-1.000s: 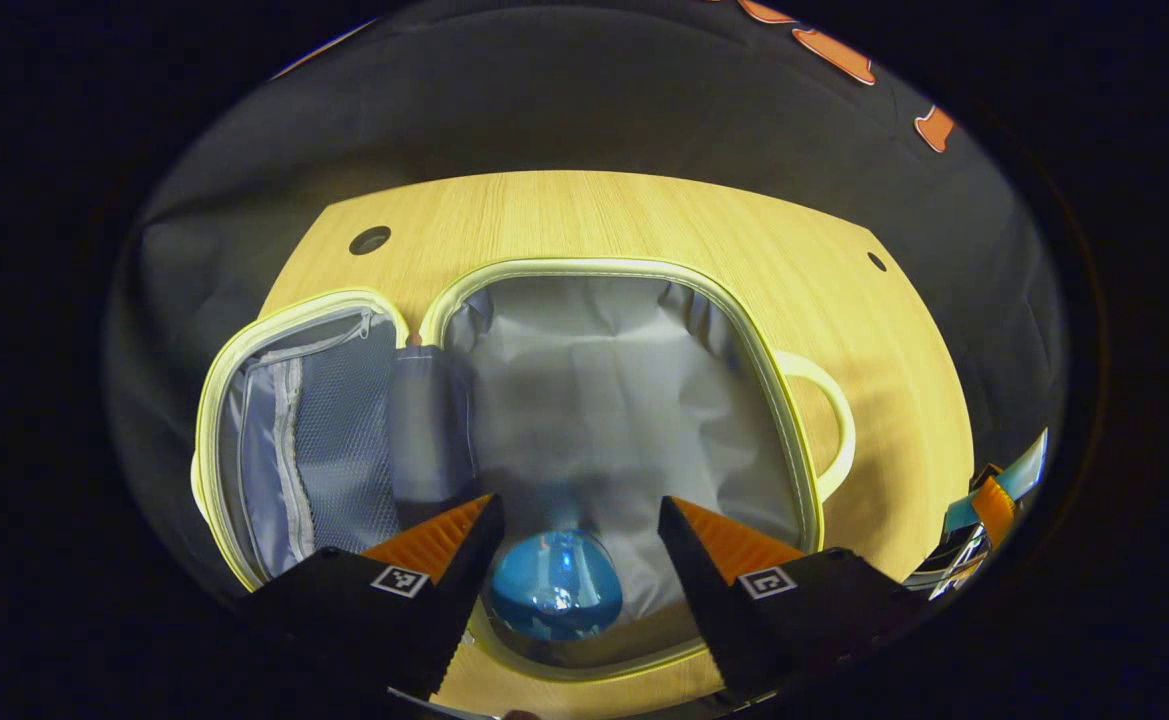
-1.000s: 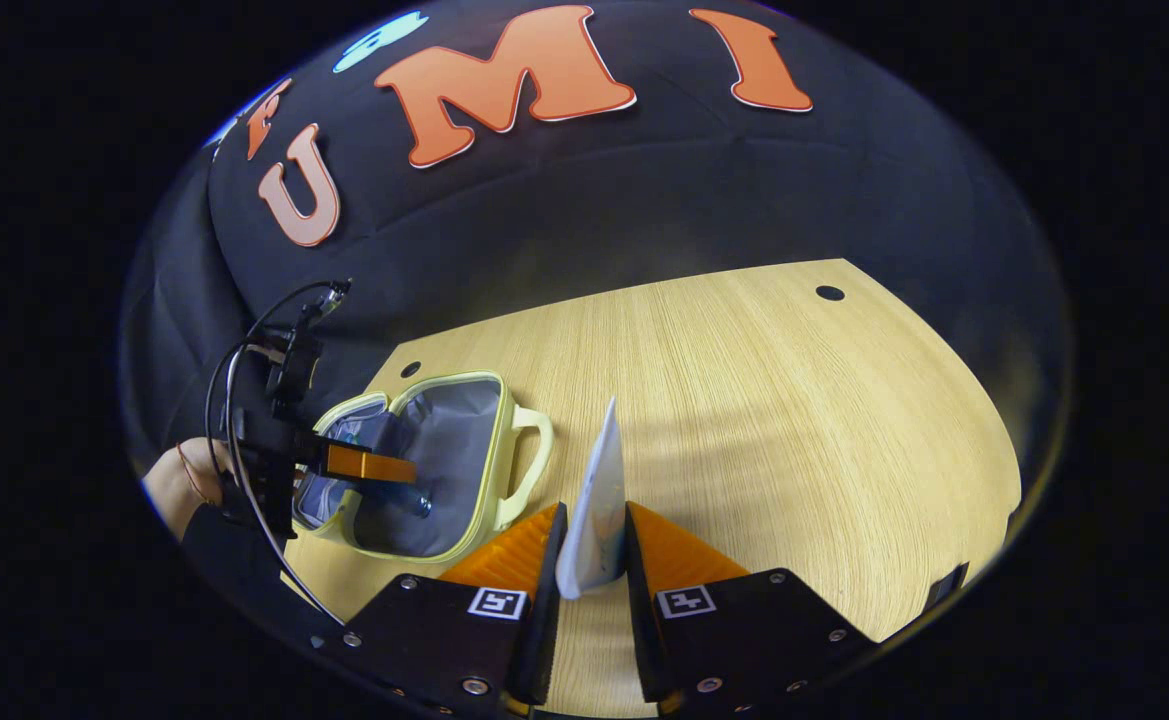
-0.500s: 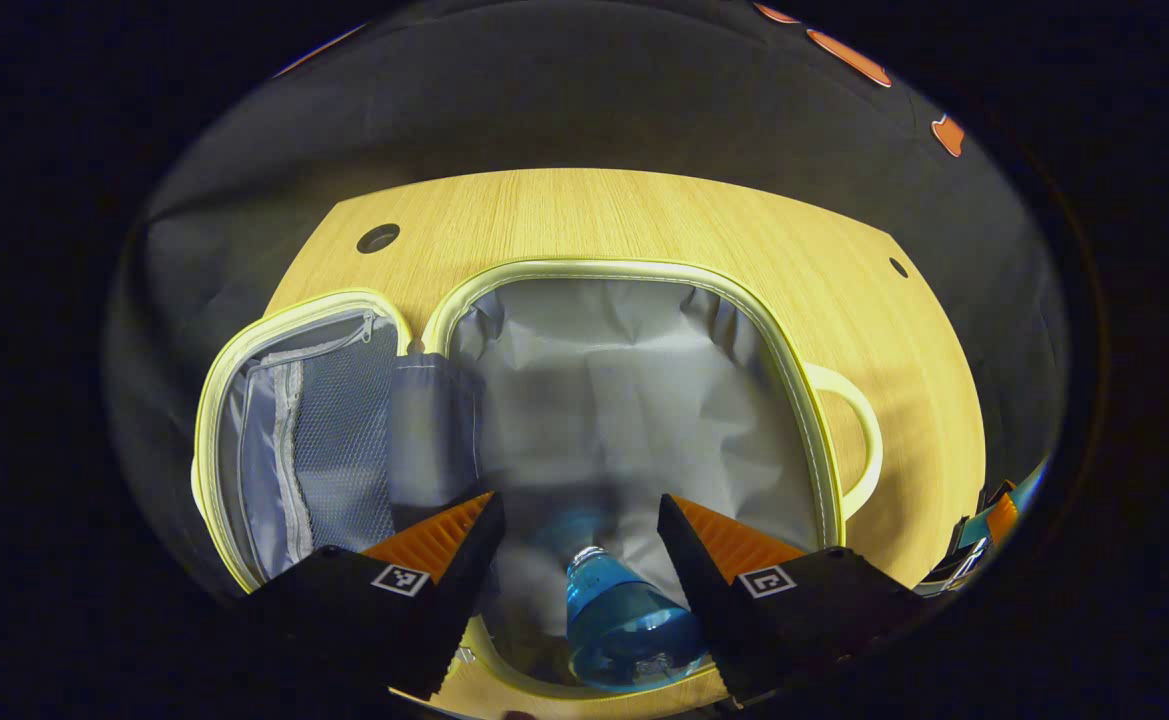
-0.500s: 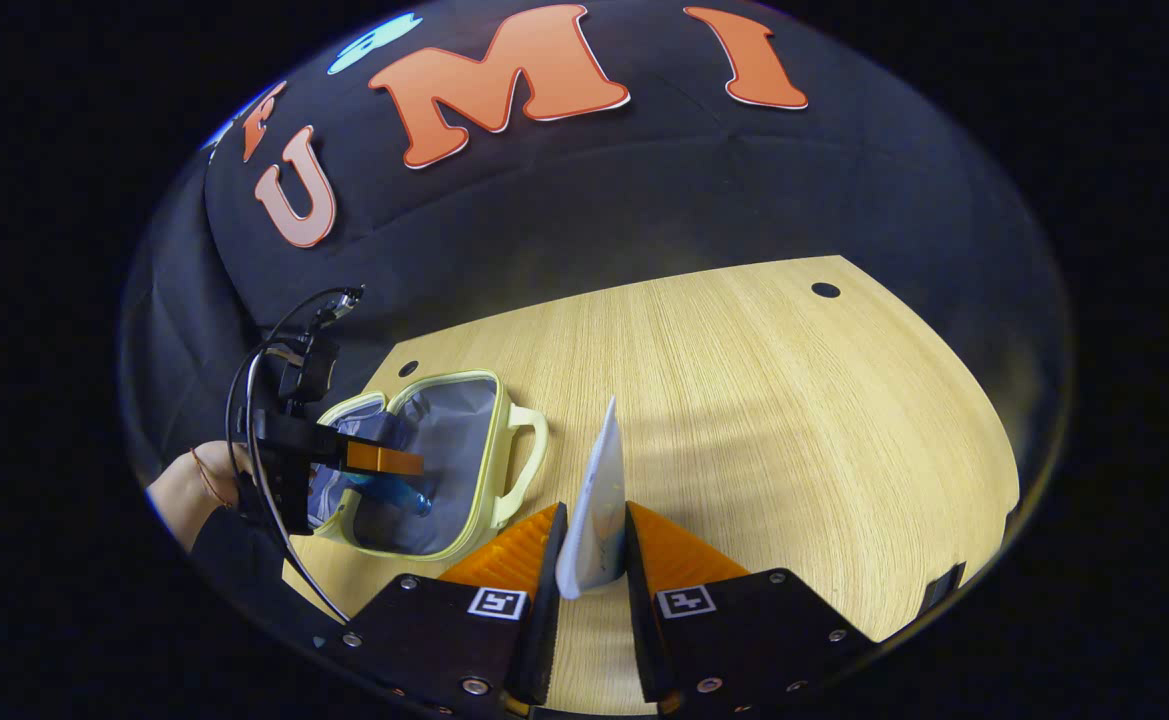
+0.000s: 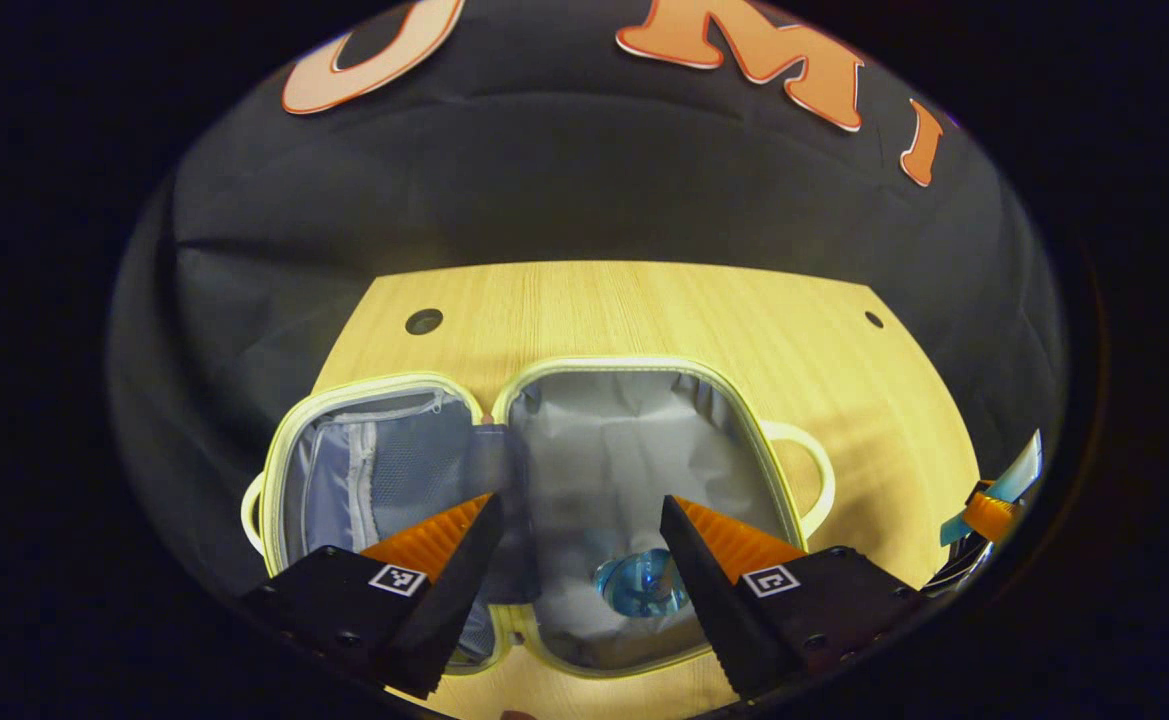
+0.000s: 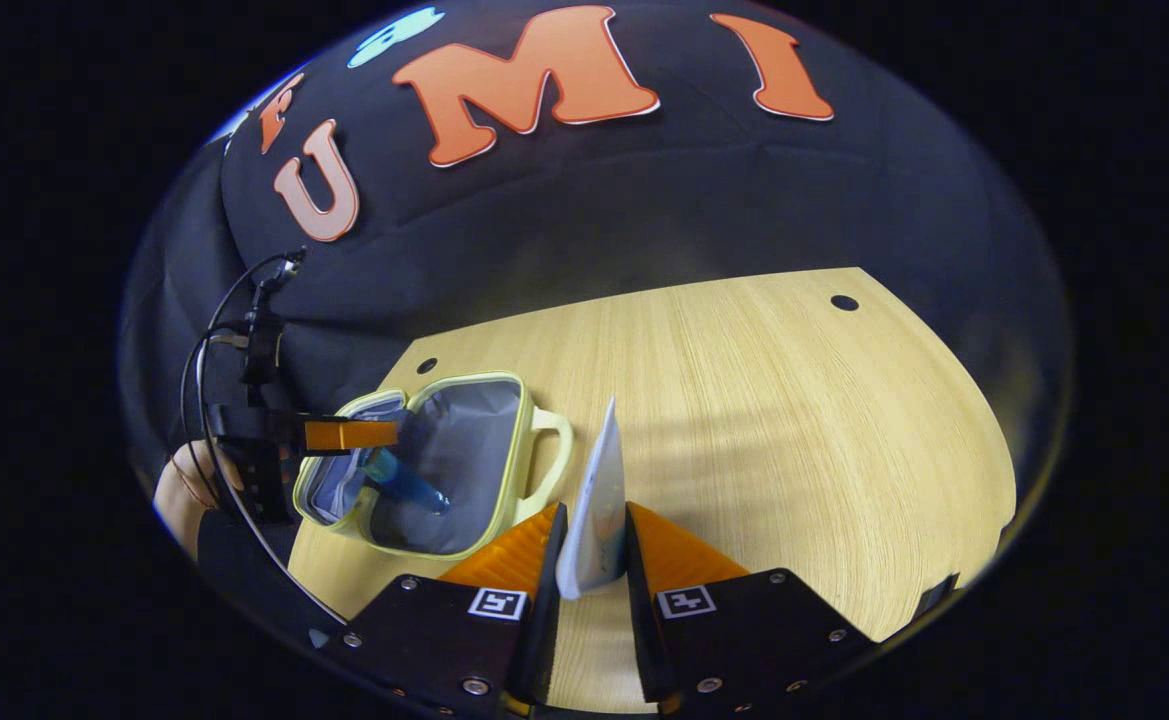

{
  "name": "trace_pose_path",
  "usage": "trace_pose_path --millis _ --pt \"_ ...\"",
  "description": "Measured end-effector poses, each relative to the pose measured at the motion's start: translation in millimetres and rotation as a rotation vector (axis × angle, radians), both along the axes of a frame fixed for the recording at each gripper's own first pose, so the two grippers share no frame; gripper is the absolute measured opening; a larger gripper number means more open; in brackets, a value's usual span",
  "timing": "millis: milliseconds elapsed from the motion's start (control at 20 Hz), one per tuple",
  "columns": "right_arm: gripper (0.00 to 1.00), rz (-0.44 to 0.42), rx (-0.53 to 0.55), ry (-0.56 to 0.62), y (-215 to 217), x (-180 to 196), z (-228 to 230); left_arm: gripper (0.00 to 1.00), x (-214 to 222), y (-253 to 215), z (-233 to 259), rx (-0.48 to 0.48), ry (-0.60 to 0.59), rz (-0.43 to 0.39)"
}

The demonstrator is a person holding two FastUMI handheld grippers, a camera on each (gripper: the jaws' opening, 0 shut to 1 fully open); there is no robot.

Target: First open the suitcase, pack the skin care products into it, and then close the suitcase.

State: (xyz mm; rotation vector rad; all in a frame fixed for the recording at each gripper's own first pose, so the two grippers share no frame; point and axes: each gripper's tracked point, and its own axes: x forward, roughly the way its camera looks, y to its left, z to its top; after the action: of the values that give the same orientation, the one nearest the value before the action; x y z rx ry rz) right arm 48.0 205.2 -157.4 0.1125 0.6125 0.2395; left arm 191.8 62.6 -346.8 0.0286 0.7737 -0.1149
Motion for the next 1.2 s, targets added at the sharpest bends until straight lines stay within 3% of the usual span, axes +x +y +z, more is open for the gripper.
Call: trace_pose_path --millis 150,400,500,650,750,1100,1200 --pt "0.33 0.039 -0.004 0.014 27 4 7 0.98 -3 13 10 0.011 -0.036 0.002" --pt "0.33 0.083 0.027 0.059 67 6 10 0.98 -23 8 8 -0.064 -0.065 -0.016" --pt "0.34 0.093 0.029 0.084 74 4 6 0.98 -8 13 8 -0.049 -0.103 0.019" --pt "0.34 0.087 0.003 0.104 70 5 -3 0.99 25 29 -18 0.048 -0.077 0.076" --pt "0.34 0.072 0.0 0.098 65 8 0 0.99 39 29 -29 0.046 -0.059 0.103" --pt "0.34 0.057 0.006 0.082 41 8 3 0.97 -66 -3 29 -0.152 -0.208 0.035" --pt "0.34 0.074 -0.013 0.112 43 2 -8 0.96 -63 -8 12 -0.087 -0.22 0.01"
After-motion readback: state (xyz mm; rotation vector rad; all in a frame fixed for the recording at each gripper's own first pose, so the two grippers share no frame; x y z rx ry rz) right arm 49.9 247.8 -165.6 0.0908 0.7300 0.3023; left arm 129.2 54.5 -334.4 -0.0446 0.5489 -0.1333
